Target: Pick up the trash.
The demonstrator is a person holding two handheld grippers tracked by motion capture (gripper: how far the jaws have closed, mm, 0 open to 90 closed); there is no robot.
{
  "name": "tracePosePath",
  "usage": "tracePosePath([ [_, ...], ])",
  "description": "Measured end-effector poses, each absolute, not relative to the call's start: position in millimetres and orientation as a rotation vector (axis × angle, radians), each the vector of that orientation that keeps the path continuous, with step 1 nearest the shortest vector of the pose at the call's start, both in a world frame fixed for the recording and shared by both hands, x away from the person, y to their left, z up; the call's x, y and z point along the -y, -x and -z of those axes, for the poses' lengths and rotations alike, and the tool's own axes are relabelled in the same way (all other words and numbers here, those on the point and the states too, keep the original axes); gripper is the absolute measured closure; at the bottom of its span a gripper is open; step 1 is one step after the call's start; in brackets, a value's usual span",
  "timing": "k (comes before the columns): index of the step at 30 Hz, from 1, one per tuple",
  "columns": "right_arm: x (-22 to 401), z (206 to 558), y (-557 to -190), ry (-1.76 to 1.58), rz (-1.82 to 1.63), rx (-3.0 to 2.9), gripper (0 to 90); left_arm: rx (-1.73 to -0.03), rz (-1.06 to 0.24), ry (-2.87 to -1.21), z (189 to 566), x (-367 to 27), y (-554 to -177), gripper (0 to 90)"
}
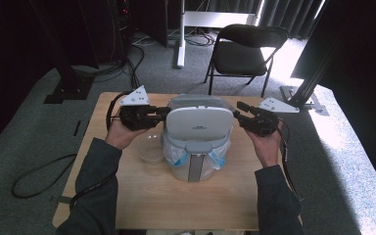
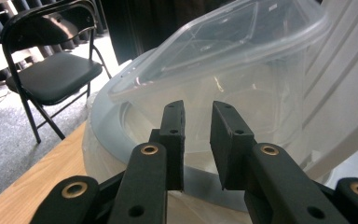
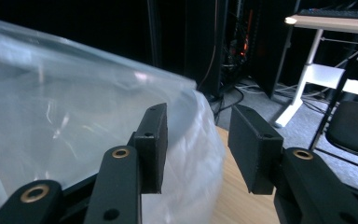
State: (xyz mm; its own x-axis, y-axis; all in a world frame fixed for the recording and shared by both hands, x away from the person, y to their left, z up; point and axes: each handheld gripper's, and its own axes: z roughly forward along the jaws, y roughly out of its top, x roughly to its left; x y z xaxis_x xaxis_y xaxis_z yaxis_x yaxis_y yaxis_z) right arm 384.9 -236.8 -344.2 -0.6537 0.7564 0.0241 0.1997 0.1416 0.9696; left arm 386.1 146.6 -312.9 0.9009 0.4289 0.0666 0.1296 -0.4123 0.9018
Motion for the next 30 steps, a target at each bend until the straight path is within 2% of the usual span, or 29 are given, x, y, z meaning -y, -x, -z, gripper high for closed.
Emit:
tracePosePath([
  [30,242,324,-377,-0.835,-1.639,-1.866,53.2,-0.377,-0.319,-2.034,320,-136,-388,73.4],
])
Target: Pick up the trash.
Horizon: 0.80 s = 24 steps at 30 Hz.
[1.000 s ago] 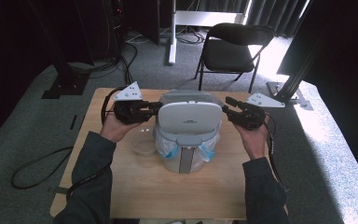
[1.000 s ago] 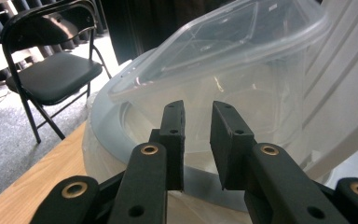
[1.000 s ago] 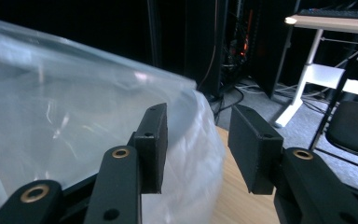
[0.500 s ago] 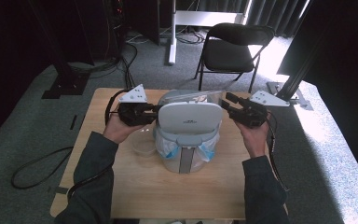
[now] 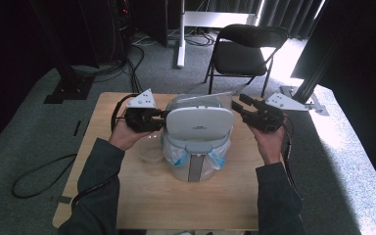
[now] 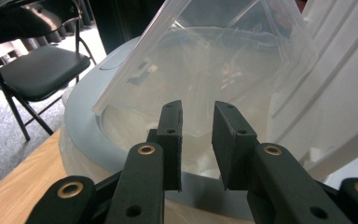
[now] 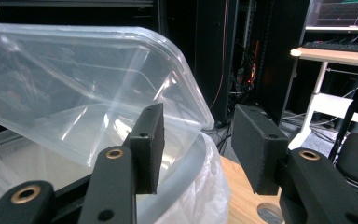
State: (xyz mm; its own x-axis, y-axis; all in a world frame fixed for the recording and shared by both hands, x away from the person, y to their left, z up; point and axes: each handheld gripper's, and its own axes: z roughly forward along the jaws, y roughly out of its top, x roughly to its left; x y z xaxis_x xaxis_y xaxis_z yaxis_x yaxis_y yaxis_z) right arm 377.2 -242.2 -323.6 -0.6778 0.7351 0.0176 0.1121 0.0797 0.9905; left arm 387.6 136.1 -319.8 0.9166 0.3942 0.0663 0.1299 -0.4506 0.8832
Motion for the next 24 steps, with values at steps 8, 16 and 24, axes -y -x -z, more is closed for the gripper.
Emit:
tracePosePath([
  [8,237,319,-379,-0.819,-1.637,-1.873,52.6,-0.389,-0.309,-2.044,324,-138,-389,72.1],
  [16,237,320,-378,-0.817,-1.642,-1.874,52.5,-0.383,-0.305,-2.023,323,-148,-383,70.3],
  [24,237,320,-378,-0.814,-1.64,-1.872,52.8,-0.393,-0.344,-1.962,311,-174,-374,69.1],
])
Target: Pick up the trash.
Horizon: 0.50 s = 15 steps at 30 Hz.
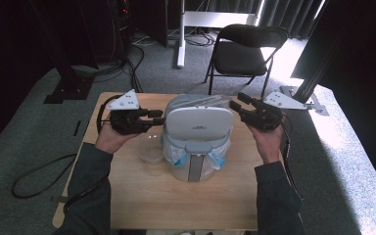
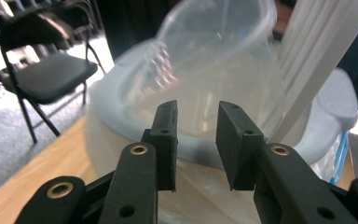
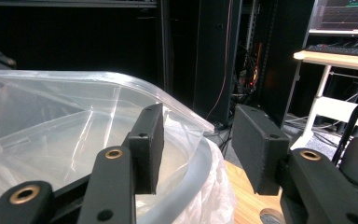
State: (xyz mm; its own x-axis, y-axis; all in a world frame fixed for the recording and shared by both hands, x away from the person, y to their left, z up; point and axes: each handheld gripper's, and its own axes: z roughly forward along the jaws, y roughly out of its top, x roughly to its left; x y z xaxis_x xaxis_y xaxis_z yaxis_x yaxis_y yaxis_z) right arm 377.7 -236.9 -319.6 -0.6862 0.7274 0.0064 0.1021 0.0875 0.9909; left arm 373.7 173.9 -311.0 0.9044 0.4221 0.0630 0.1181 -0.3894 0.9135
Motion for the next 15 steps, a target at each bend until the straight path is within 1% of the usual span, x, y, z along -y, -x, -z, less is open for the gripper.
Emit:
tracePosePath([
  [3,238,319,-377,-0.813,-1.64,-1.871,52.8,-0.426,-0.384,-1.911,301,-181,-375,69.2],
  [7,237,320,-378,-0.811,-1.642,-1.869,52.9,-0.453,-0.429,-1.889,292,-173,-381,69.2],
  [10,237,321,-379,-0.817,-1.64,-1.872,53.0,-0.451,-0.421,-1.895,290,-166,-384,69.2],
  [12,235,323,-381,-0.824,-1.634,-1.879,53.6,-0.445,-0.411,-1.933,293,-152,-389,69.2],
  [13,235,323,-382,-0.825,-1.637,-1.878,53.7,-0.457,-0.432,-1.937,294,-149,-389,71.8],
  [15,235,323,-382,-0.824,-1.645,-1.877,53.8,-0.458,-0.398,-1.92,295,-148,-392,71.9],
])
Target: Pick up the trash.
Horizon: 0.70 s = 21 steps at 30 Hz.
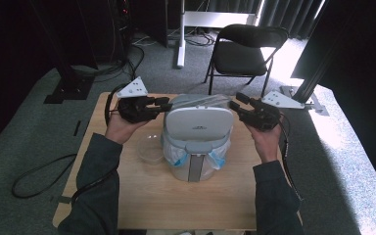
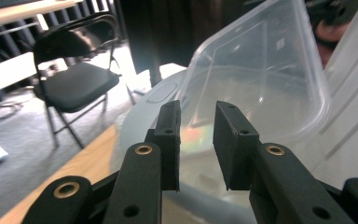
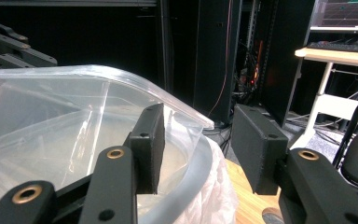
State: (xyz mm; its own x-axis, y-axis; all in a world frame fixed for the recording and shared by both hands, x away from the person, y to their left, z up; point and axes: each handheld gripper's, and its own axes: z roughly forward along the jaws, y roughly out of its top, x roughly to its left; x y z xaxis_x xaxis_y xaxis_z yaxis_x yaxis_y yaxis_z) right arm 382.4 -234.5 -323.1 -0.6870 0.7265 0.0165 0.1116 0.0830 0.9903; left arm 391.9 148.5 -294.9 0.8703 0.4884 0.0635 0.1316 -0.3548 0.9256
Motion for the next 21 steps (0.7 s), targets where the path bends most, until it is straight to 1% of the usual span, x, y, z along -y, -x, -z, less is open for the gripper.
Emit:
tracePosePath([
  [8,231,317,-383,-0.8,-1.639,-1.875,53.8,-0.452,-0.382,-1.933,296,-144,-392,72.4],
  [12,228,313,-384,-0.793,-1.644,-1.872,54.1,-0.423,-0.364,-2.003,303,-133,-393,70.9],
  [15,226,310,-385,-0.789,-1.64,-1.865,54.9,-0.423,-0.336,-2.026,312,-128,-396,71.0],
  [21,228,307,-383,-0.782,-1.646,-1.85,54.1,-0.434,-0.33,-2.019,316,-130,-397,71.0],
])
